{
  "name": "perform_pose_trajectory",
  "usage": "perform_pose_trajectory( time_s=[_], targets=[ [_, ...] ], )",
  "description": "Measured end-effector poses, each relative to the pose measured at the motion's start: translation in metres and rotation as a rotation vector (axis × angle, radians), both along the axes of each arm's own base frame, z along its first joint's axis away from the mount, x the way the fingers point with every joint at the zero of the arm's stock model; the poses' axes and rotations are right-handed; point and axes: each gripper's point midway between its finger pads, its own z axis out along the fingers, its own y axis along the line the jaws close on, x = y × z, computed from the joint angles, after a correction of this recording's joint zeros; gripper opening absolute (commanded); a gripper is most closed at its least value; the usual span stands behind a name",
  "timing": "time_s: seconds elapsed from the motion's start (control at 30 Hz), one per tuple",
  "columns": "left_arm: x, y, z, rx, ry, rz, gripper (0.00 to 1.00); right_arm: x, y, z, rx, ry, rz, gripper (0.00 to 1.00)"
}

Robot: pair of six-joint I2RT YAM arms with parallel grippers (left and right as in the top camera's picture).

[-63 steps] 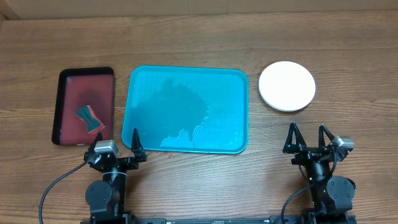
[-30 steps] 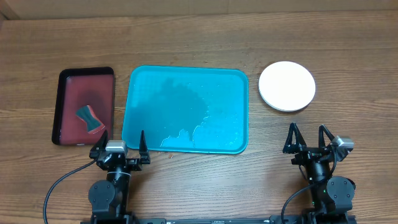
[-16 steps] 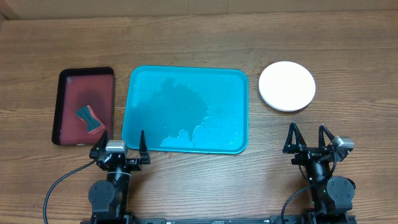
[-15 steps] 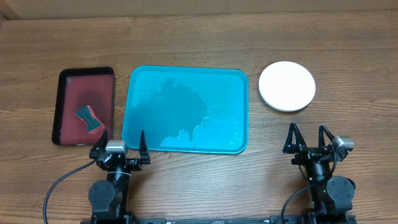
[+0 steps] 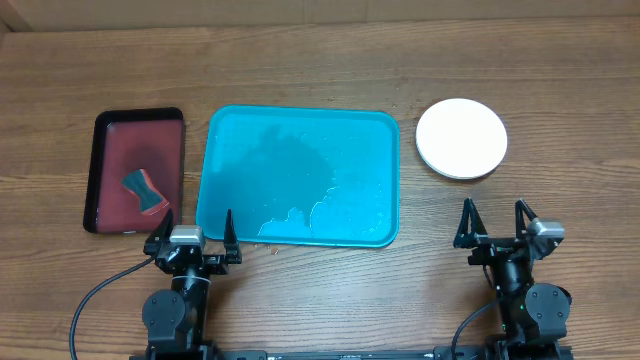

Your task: Clean dirty plates on tray and stack at the side

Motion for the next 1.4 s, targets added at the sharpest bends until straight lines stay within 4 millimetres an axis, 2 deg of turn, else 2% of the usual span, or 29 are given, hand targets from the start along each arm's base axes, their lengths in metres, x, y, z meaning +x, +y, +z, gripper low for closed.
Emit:
perform_pose_trajectory(
  time_s=[0.13, 0.33, 1.4],
  targets=[
    [0.0, 0.0, 0.0, 0.0, 0.0, 0.0, 1.0, 0.0, 0.0, 0.0, -0.095, -0.007, 0.003, 1.0],
    [0.0, 0.0, 0.0, 0.001, 0.0, 0.0, 1.0, 0.0, 0.0, -0.0001, -0.143, -0.01, 0.004, 1.0],
    [0.0, 0.0, 0.0, 0.003, 0.0, 0.0, 1.0, 0.0, 0.0, 0.0002, -0.16, -0.012, 0.005, 1.0]
  ],
)
